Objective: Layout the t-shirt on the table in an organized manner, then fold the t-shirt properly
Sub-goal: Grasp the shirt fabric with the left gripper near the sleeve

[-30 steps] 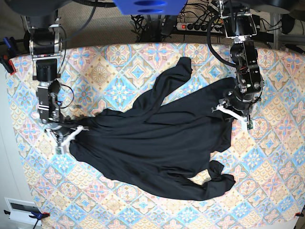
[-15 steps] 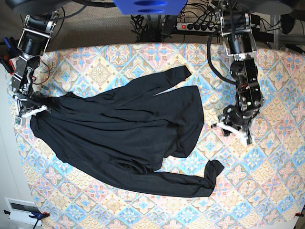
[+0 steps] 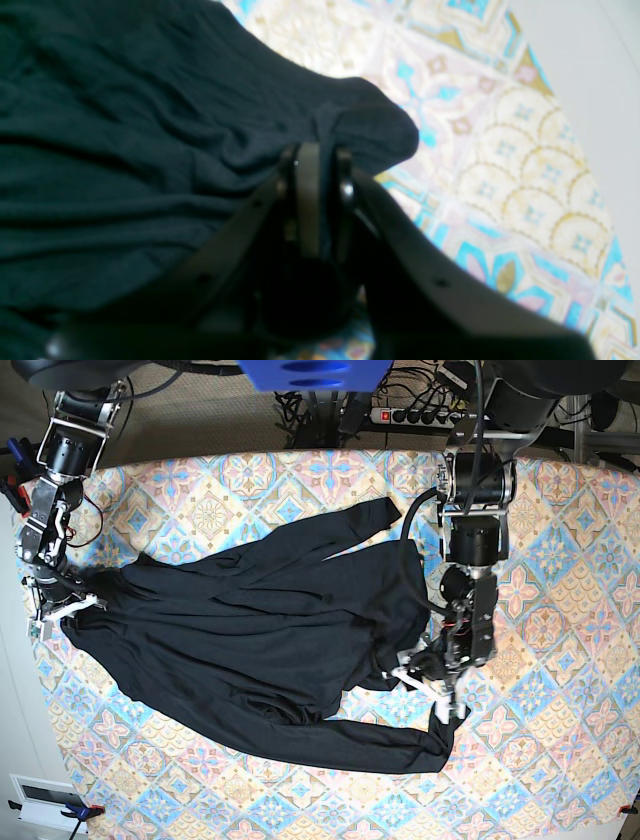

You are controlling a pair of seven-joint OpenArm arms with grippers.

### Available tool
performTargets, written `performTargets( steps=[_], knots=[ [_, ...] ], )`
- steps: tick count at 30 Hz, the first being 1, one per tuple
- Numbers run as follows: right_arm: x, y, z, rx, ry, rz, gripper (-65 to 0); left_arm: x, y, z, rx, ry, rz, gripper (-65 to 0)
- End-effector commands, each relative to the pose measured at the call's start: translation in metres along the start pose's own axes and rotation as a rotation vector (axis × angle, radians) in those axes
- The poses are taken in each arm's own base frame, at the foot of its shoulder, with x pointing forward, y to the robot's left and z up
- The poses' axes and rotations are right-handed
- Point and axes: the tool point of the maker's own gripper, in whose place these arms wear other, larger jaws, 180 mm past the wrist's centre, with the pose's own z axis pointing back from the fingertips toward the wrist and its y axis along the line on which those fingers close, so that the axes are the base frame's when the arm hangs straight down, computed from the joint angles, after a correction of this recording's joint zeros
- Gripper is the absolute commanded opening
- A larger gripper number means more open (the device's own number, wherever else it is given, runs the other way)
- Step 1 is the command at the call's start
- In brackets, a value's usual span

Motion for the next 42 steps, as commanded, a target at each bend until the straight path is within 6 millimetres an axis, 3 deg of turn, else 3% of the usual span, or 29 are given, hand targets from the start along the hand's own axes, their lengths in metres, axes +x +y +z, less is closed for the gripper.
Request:
performTargets(
  steps=[1, 5, 11, 13, 15, 18, 23, 25, 29, 33, 38, 42],
  knots=[
    [0.03, -0.007, 0.003, -0.007, -0.078, 0.013, -65.0, 0.025, -0.011, 0.004, -0.015, -0.048, -0.025, -40.4],
    [0.03, -0.007, 0.003, -0.007, -0.078, 0.013, -65.0, 0.014, -0.024, -0.009, -0.016, -0.039, -0.08, -40.4],
    [0.03, -0.007, 0.003, -0.007, -0.078, 0.013, -65.0, -0.02, -0.018, -0.031, 0.023, 0.022, -0.151, -40.7],
    [0.031, -0.006, 0.003, -0.007, -0.079, 0.012, -65.0, -0.02, -0.021, -0.033, 0.026, 0.018, -0.192, -41.6],
    [0.031, -0.006, 0.003, -0.007, -0.079, 0.012, -65.0, -0.017, -0.025, -0.033, 0.023, 0.006, -0.222, -47.1],
    [0.031, -0.006, 0.003, -0.007, -0.079, 0.012, -65.0, 0.003, -0.023, -0.03, 0.033, -0.056, -0.229, -64.5],
    [0.031, -0.006, 0.003, -0.007, -0.079, 0.012, -64.9, 0.053, 0.011, -0.015, 0.093, -0.144, -0.23, -63.9],
    [0.031, -0.006, 0.003, -0.007, -0.079, 0.012, -64.9, 0.082, 0.025, -0.002, 0.113, -0.202, -0.221, -65.0],
    [0.031, -0.006, 0.003, -0.007, -0.079, 0.012, -64.9, 0.125, 0.072, 0.03, 0.166, -0.309, -0.109, -65.0],
    [0.031, -0.006, 0.003, -0.007, -0.079, 0.012, -64.9, 0.142, 0.12, 0.053, 0.229, -0.356, -0.028, -65.0],
    [0.031, -0.006, 0.003, -0.007, -0.079, 0.012, -64.9, 0.152, 0.161, 0.074, 0.283, -0.396, 0.039, -64.6],
    [0.027, 0.003, 0.0, 0.013, -0.064, 0.033, -64.9, 0.153, 0.175, 0.081, 0.306, -0.4, 0.046, -64.1]
  ],
)
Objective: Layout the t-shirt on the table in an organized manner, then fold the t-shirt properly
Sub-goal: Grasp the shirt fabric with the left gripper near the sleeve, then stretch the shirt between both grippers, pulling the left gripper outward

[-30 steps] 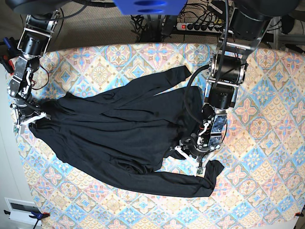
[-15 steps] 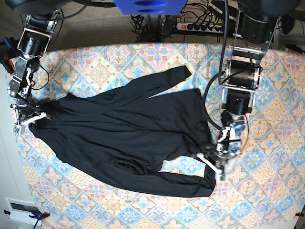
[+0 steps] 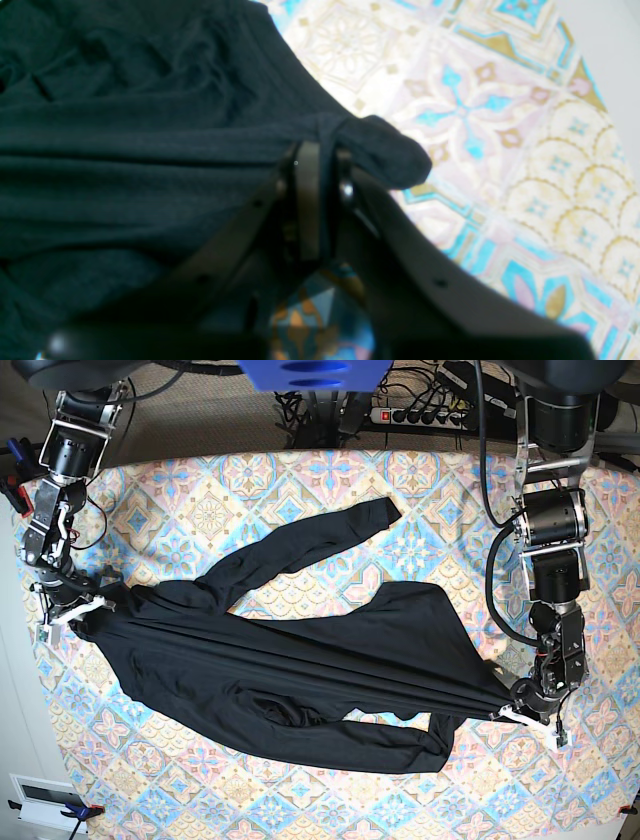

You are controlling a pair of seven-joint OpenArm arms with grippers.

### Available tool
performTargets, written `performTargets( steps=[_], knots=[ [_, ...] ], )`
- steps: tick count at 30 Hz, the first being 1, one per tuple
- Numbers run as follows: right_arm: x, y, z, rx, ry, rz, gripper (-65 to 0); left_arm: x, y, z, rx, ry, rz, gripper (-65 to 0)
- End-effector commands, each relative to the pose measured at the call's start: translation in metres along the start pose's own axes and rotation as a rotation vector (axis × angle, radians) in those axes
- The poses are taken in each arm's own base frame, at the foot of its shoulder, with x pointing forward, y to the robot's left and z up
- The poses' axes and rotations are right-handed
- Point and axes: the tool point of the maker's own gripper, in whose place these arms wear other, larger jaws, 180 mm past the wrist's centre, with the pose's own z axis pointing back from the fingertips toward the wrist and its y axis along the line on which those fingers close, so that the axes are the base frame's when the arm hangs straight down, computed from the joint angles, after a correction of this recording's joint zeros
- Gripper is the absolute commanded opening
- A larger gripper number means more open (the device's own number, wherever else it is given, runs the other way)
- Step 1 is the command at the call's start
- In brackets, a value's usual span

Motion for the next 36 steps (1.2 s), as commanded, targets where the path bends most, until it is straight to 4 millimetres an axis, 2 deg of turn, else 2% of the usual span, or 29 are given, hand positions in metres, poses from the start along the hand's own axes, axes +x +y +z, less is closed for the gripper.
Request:
performTargets(
  steps=[1, 5, 9, 12, 15, 20, 23, 26, 30, 33, 35, 36],
  knots=[
    [0.025, -0.007, 0.002, -0.026, -0.054, 0.035, -65.0, 0.04, 0.013, 0.007, 0.039, -0.096, -0.008, -62.9],
    [0.017, 0.01, -0.004, 0.011, -0.025, 0.074, -65.0, 0.03, 0.012, 0.007, 0.037, -0.047, -0.006, -52.4],
    [0.014, 0.015, -0.005, 0.021, -0.017, 0.085, -65.0, 0.008, 0.011, 0.006, 0.03, 0.045, -0.005, -40.2],
    [0.014, 0.015, -0.005, 0.021, -0.017, 0.085, -65.0, -0.009, 0.011, 0.014, 0.018, 0.055, -0.035, -36.3],
    [0.014, 0.015, -0.005, 0.021, -0.017, 0.085, -65.0, -0.026, -0.003, 0.036, -0.048, 0.049, -0.058, -36.2],
    [0.014, 0.015, -0.005, 0.021, -0.017, 0.085, -65.0, -0.088, -0.037, 0.086, -0.204, 0.148, -0.075, -36.2],
    [0.014, 0.015, -0.005, 0.021, -0.017, 0.085, -65.0, -0.119, -0.052, 0.102, -0.258, 0.201, -0.062, -36.2],
    [0.014, 0.015, -0.005, 0.021, -0.017, 0.085, -65.0, -0.149, -0.058, 0.106, -0.267, 0.253, -0.052, -36.2],
    [0.015, 0.015, -0.005, 0.021, -0.018, 0.084, -65.0, -0.181, -0.068, 0.098, -0.268, 0.332, -0.001, -36.2],
    [0.015, 0.015, -0.005, 0.021, -0.018, 0.084, -65.0, -0.194, -0.08, 0.098, -0.288, 0.358, 0.027, -36.8],
    [0.015, 0.015, -0.005, 0.021, -0.018, 0.084, -65.0, -0.196, -0.087, 0.099, -0.301, 0.363, 0.033, -41.7],
    [0.015, 0.015, -0.005, 0.021, -0.018, 0.084, -65.0, -0.193, -0.09, 0.098, -0.307, 0.356, 0.036, -47.0]
  ],
)
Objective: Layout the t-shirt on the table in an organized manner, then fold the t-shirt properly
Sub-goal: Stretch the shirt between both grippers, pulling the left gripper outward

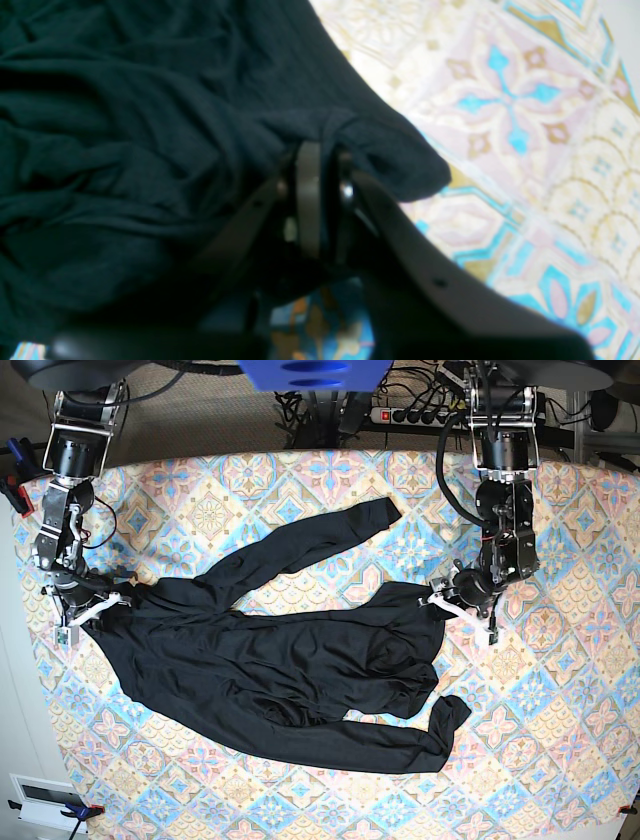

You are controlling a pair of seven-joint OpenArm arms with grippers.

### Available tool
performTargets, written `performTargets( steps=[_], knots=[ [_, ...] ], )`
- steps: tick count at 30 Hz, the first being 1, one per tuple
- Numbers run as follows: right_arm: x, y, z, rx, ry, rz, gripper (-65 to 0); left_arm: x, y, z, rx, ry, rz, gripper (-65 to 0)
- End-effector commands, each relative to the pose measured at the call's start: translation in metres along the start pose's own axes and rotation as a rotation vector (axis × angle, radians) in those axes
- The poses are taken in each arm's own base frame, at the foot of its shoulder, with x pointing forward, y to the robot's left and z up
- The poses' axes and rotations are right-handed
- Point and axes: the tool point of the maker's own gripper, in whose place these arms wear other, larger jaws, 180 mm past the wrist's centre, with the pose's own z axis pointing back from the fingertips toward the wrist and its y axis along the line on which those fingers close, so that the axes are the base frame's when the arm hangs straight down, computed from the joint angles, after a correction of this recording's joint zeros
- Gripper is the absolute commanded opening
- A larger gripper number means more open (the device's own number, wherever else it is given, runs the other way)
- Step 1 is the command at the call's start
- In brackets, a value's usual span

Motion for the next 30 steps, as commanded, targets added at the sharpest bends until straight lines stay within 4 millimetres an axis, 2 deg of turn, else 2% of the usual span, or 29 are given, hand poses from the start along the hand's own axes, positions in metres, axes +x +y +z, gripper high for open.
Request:
performTargets(
  steps=[1, 3, 5, 6, 10, 12, 16, 24, 27, 30],
  knots=[
    [0.027, -0.008, 0.004, -0.012, -0.068, 0.012, -65.0, 0.005, -0.008, 0.0, -0.017, 0.01, -0.008, -53.3],
    [0.027, -0.008, 0.004, -0.012, -0.07, 0.013, -65.0, 0.012, -0.009, 0.001, -0.02, -0.002, -0.009, -65.0],
    [0.033, -0.006, 0.005, -0.008, -0.086, 0.021, -65.0, 0.016, -0.008, 0.003, -0.024, -0.006, -0.008, -65.0],
    [0.039, -0.004, 0.007, -0.005, -0.099, 0.028, -65.0, 0.02, 0.0, 0.007, -0.008, -0.002, -0.022, -63.4],
    [0.056, 0.004, 0.013, 0.008, -0.146, 0.054, -65.0, 0.05, 0.01, 0.035, -0.021, -0.065, -0.062, -65.0],
    [0.045, 0.006, 0.017, 0.011, -0.131, 0.067, -65.0, 0.065, 0.022, 0.048, -0.018, -0.087, -0.075, -65.0],
    [0.049, 0.015, 0.028, 0.028, -0.156, 0.102, -65.0, 0.091, 0.048, 0.072, 0.006, -0.119, -0.093, -65.0],
    [0.029, 0.029, 0.051, 0.052, -0.106, 0.169, -65.0, 0.133, 0.087, 0.115, 0.052, -0.207, -0.056, -65.0],
    [0.02, 0.035, 0.061, 0.061, -0.069, 0.199, -65.0, 0.136, 0.096, 0.122, 0.077, -0.208, -0.069, -65.0],
    [0.017, 0.034, 0.075, 0.05, -0.062, 0.218, -65.0, 0.117, 0.101, 0.121, 0.088, -0.173, -0.073, -65.0]
  ],
)
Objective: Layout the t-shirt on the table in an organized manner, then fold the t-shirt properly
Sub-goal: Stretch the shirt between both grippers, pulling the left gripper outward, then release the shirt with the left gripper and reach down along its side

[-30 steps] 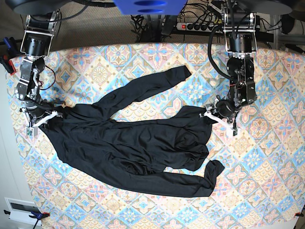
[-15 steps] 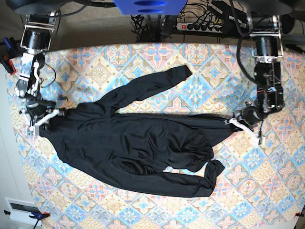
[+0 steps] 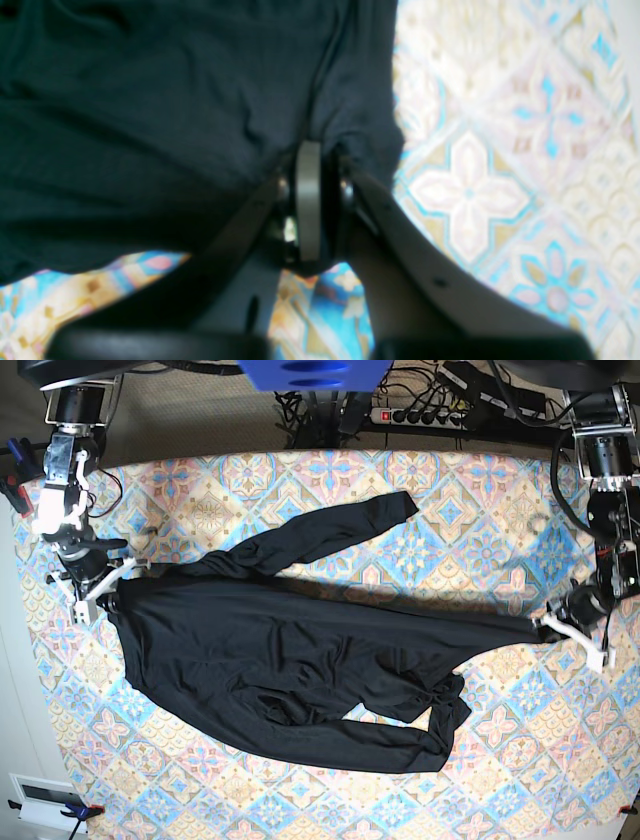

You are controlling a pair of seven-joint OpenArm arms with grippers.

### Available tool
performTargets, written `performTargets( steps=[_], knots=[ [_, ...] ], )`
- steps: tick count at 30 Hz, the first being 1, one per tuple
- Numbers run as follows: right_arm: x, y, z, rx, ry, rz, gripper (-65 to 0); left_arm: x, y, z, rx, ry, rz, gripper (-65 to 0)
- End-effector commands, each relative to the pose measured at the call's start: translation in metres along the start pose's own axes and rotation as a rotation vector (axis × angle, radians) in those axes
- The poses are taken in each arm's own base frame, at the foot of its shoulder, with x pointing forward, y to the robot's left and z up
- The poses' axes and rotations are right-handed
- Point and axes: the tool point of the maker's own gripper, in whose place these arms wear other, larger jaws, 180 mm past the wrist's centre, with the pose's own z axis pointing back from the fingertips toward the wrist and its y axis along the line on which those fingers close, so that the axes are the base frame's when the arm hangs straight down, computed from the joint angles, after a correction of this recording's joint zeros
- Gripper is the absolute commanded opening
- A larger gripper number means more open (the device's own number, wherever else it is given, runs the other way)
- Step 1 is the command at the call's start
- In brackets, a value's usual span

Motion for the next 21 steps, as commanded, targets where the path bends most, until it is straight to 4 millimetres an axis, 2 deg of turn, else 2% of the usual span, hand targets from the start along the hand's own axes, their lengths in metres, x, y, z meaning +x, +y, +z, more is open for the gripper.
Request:
performTargets(
  steps=[1, 9, 15, 19, 21],
  knots=[
    [0.014, -0.016, 0.009, -0.044, -0.029, 0.023, -65.0, 0.013, 0.005, 0.011, 0.024, -0.034, -0.041, -65.0],
    [0.014, -0.048, 0.026, -0.128, -0.009, -0.008, -65.0, -0.079, 0.013, 0.027, 0.048, 0.151, -0.108, -65.0],
    [0.016, -0.049, 0.026, -0.134, -0.013, -0.012, -65.0, -0.149, 0.024, 0.037, 0.066, 0.301, -0.077, -65.0],
    [0.016, -0.049, 0.026, -0.134, -0.013, -0.012, -65.0, -0.178, 0.032, 0.047, 0.086, 0.367, -0.07, -65.0],
    [0.016, -0.049, 0.026, -0.134, -0.013, -0.012, -65.0, -0.183, 0.034, 0.05, 0.09, 0.381, -0.072, -65.0]
  ],
)
